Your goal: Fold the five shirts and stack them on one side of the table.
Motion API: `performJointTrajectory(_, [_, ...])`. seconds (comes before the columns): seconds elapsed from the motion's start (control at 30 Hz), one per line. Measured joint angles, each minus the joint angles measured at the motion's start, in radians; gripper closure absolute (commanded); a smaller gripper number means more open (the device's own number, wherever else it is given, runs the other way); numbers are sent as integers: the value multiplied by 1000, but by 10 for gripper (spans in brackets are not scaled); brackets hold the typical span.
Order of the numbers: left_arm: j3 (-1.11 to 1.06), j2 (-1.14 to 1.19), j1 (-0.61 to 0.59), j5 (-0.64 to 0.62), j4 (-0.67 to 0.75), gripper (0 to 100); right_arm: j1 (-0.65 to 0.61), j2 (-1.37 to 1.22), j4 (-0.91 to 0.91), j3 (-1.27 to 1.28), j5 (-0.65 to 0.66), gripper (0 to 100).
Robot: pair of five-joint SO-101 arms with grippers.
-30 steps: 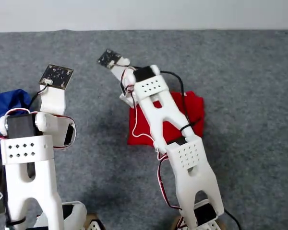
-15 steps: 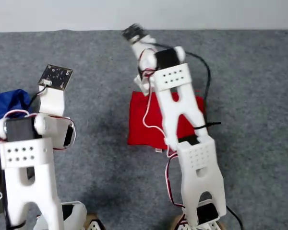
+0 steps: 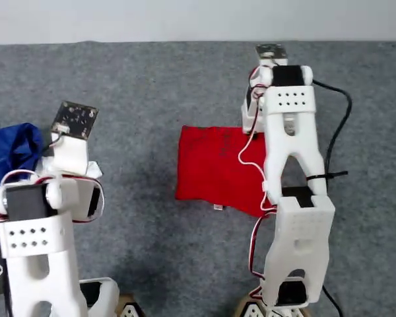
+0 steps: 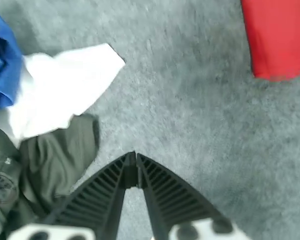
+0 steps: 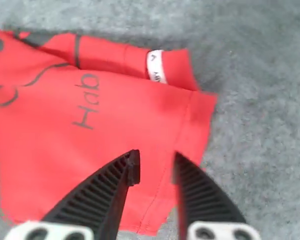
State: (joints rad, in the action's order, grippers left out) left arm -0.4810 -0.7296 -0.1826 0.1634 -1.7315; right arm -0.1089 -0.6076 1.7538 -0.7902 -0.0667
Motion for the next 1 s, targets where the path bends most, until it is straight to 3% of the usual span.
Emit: performJointTrajectory(1.0, [-89, 0, 0, 0, 64, 994, 86, -157, -61, 0, -60, 864])
